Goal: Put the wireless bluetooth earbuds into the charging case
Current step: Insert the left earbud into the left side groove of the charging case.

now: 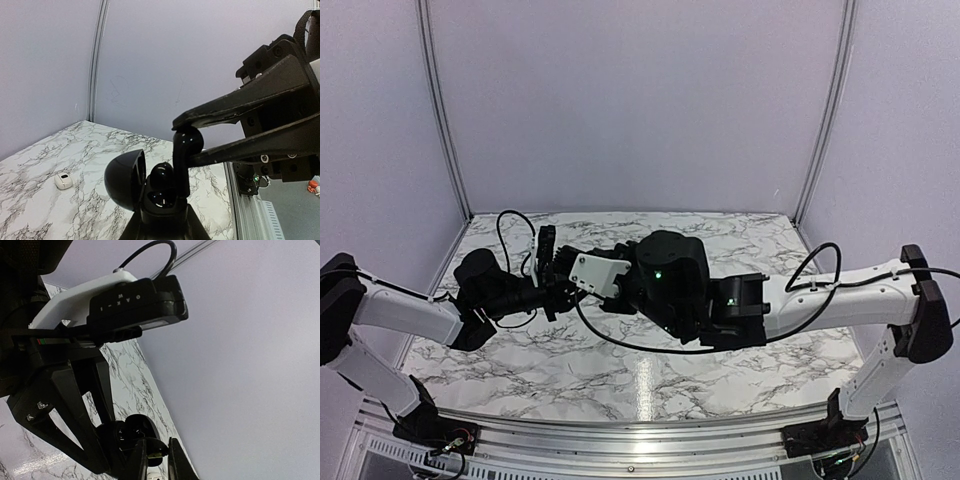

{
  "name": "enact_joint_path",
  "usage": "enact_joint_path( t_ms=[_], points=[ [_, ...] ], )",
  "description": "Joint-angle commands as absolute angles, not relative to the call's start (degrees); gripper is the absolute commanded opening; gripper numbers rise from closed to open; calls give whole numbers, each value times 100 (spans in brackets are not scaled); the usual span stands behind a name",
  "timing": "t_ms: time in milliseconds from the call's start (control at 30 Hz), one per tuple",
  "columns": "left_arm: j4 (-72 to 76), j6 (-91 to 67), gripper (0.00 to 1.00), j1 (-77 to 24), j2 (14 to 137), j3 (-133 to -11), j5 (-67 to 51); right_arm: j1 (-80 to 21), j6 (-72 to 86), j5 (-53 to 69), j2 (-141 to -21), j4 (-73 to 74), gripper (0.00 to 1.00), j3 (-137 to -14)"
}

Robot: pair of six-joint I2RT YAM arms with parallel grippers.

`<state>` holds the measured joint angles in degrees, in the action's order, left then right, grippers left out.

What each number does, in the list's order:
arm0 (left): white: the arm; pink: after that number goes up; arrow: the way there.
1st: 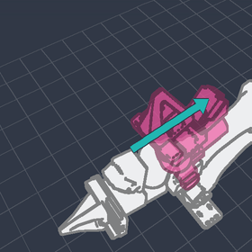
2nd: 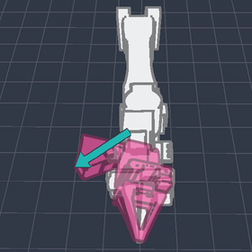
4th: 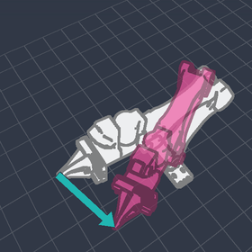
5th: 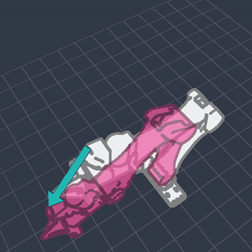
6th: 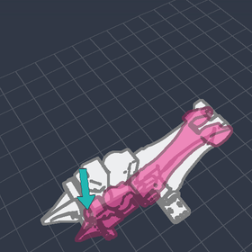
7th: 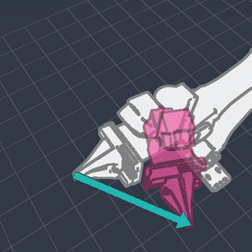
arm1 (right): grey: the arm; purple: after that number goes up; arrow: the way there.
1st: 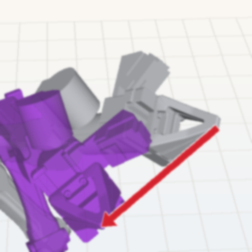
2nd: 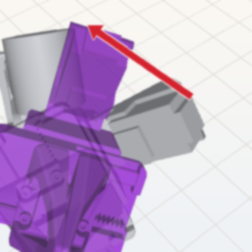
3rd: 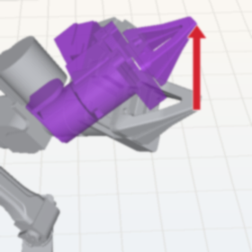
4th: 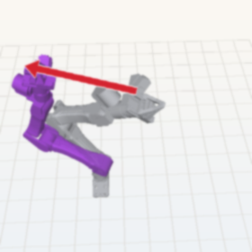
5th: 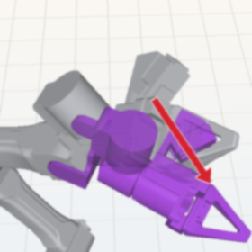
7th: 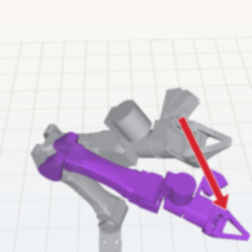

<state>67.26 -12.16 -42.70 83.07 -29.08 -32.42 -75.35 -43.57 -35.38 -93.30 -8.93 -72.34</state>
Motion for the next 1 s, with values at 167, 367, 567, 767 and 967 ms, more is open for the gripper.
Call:
enact_joint_path(
  t_ms=[167,367,567,767,967],
  points=[
    [6698,-1147,0,-4298,8141,-2955,-3170,-7574,-4510,-3778,-9438,-941,3,-7348],
    [6702,-1145,0,-4298,8141,-2979,-3168,-7576,-4542,-3823,-9474,-937,3,-7335],
    [6698,-1160,0,-4298,8129,-2972,-3100,-7576,-4600,-3824,-9580,-884,4,-7333],
    [6697,-1152,0,-4296,8101,-2962,-3092,-7576,-4684,-3911,-9671,-868,4,-7355],
    [6699,-1139,0,-4296,8048,-2930,-3056,-7576,-4706,-4009,-9703,-857,4,-7362]
  ],
)
